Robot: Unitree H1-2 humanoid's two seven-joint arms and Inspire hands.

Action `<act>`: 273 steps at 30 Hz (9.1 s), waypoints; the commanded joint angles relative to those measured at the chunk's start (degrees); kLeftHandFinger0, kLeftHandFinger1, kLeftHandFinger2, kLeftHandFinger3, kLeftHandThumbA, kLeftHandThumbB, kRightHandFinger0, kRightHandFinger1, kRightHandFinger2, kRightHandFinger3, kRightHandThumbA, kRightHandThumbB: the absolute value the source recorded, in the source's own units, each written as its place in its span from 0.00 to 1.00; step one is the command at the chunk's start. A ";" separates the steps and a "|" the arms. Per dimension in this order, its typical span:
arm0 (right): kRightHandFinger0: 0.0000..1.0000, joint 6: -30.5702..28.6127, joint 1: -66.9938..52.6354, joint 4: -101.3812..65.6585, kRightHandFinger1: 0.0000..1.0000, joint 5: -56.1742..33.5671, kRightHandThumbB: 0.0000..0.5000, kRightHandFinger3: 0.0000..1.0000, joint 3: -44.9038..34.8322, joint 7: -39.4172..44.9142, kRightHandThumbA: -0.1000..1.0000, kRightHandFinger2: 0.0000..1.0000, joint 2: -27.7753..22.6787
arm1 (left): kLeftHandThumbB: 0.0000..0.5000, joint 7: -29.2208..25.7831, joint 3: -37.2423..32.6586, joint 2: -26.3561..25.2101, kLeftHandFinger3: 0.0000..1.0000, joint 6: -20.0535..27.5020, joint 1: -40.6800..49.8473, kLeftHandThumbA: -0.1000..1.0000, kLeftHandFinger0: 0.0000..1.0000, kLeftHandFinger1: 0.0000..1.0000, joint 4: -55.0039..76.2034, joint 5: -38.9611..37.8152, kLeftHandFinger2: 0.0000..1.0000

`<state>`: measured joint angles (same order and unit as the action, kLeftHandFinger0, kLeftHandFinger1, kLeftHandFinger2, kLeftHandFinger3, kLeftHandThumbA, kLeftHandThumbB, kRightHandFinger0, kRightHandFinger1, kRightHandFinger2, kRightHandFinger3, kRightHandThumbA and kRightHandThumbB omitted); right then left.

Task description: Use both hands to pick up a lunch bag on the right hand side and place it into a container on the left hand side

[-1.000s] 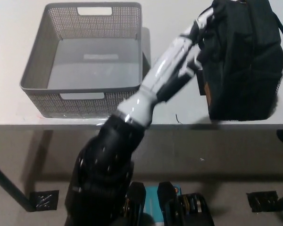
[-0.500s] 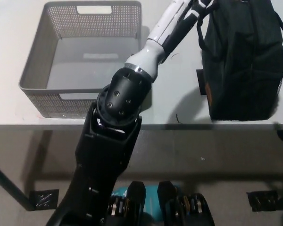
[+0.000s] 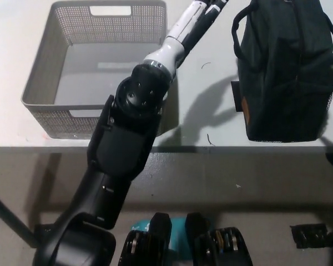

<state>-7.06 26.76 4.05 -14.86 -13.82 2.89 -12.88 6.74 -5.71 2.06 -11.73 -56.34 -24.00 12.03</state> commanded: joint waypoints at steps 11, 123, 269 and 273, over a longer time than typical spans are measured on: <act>1.00 -0.52 5.43 2.65 1.00 -2.33 0.40 1.00 -0.45 1.94 1.00 1.00 -2.92 | 0.88 -1.88 1.60 -1.29 1.00 3.54 -7.87 1.00 1.00 1.00 -10.44 -2.12 1.00; 1.00 -9.79 20.92 35.60 1.00 -0.11 0.23 1.00 4.68 -5.52 1.00 1.00 20.88 | 0.68 -7.74 2.51 7.63 1.00 16.96 -10.60 1.00 1.00 1.00 -39.71 -7.95 1.00; 0.82 29.05 28.82 2.56 0.86 21.48 0.16 1.00 32.42 0.98 0.60 0.99 -5.70 | 0.25 8.88 24.31 -63.66 0.88 -15.20 25.22 1.00 0.66 0.77 28.90 -25.76 0.84; 1.00 24.97 23.87 -3.23 1.00 19.69 0.39 1.00 27.83 -2.12 1.00 1.00 -3.54 | 0.39 7.34 29.68 -59.22 1.00 -15.20 30.10 1.00 1.00 1.00 39.29 -32.64 1.00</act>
<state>18.60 52.63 6.67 5.55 18.28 1.13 -17.66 14.61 19.59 -58.76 -26.31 -28.75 7.16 -11.84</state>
